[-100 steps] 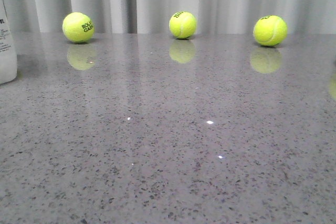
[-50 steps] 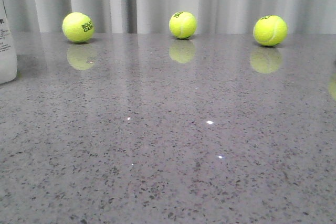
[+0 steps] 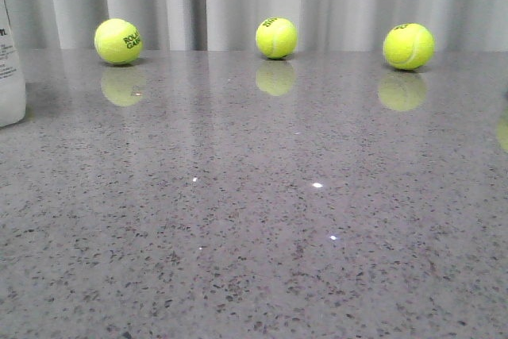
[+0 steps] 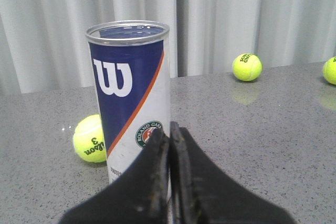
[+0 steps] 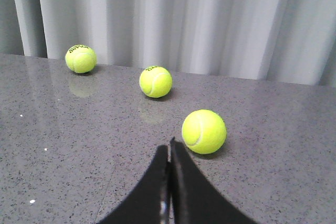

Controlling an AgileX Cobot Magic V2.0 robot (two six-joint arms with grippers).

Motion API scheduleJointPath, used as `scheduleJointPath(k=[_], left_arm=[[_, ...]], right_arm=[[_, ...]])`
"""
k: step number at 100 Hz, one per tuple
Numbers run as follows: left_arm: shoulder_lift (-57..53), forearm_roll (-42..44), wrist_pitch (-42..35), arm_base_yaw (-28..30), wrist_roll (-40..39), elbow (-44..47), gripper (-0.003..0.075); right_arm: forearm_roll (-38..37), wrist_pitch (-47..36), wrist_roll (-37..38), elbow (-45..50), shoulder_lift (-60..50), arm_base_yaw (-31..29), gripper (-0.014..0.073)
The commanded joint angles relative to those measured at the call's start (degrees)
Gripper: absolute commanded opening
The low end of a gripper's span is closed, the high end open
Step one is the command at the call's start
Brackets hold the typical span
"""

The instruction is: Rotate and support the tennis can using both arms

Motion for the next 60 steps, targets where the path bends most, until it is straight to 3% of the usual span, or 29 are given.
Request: scheduleJointPath(k=[1,30,60], left_arm=[[0.32,-0.14,-4.76,0.01,-0.58,-1.57,-0.0021],[-2.30,0.28,-4.64,2.78,-0.58,-0.07,-0.0021],[-13.11,0.37,-4.64,8.27,-0.58,9.79,-0.0021]], right_arm=[[0.05,-4.99,-0.08,-1.46,0.53,-0.32,-0.0068],[0.05,-4.99,-0.08,-1.46,0.53,-0.32,-0.0068],[0.05,-4.99,-0.08,-1.46,0.53,-0.32,-0.0068]])
